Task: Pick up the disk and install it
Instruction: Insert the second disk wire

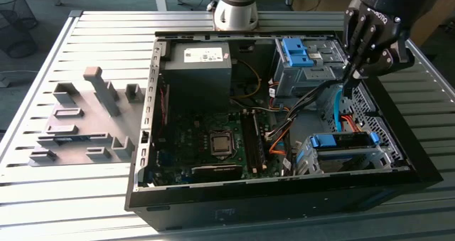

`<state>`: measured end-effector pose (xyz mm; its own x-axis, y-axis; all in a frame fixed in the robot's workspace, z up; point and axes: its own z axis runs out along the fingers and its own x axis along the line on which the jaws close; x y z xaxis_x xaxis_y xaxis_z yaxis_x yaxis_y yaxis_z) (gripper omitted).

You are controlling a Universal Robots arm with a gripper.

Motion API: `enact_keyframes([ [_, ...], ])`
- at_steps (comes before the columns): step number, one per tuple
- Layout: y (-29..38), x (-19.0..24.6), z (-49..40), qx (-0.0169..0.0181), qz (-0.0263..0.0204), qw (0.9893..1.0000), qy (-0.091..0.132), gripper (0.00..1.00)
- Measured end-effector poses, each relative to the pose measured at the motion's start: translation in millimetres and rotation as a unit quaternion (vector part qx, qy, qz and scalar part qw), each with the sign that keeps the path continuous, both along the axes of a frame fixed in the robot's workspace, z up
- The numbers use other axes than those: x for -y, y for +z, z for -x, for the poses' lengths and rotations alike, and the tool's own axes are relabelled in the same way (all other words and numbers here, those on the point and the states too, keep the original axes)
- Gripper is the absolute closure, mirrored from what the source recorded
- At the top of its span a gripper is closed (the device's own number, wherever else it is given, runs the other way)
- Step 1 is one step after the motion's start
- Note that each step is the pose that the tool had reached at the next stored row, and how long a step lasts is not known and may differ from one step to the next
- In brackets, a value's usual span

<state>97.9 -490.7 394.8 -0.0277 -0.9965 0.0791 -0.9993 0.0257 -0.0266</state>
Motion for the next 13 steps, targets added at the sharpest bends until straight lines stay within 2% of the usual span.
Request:
enact_keyframes([
  [1, -0.5, -0.8, 0.0, 0.0000, 0.0019, 1.0000, 0.000, 0.76],
  [6, -2.8, -7.1, 0.1, 0.0000, 0.0076, 1.0000, -0.003, 0.75],
  [7, -3.6, -7.3, 0.2, 0.0000, 0.0104, 0.9999, -0.004, 0.69],
  [13, -7.8, -8.0, 0.3, 0.0001, 0.0350, 0.9994, -0.005, 0.69],
])
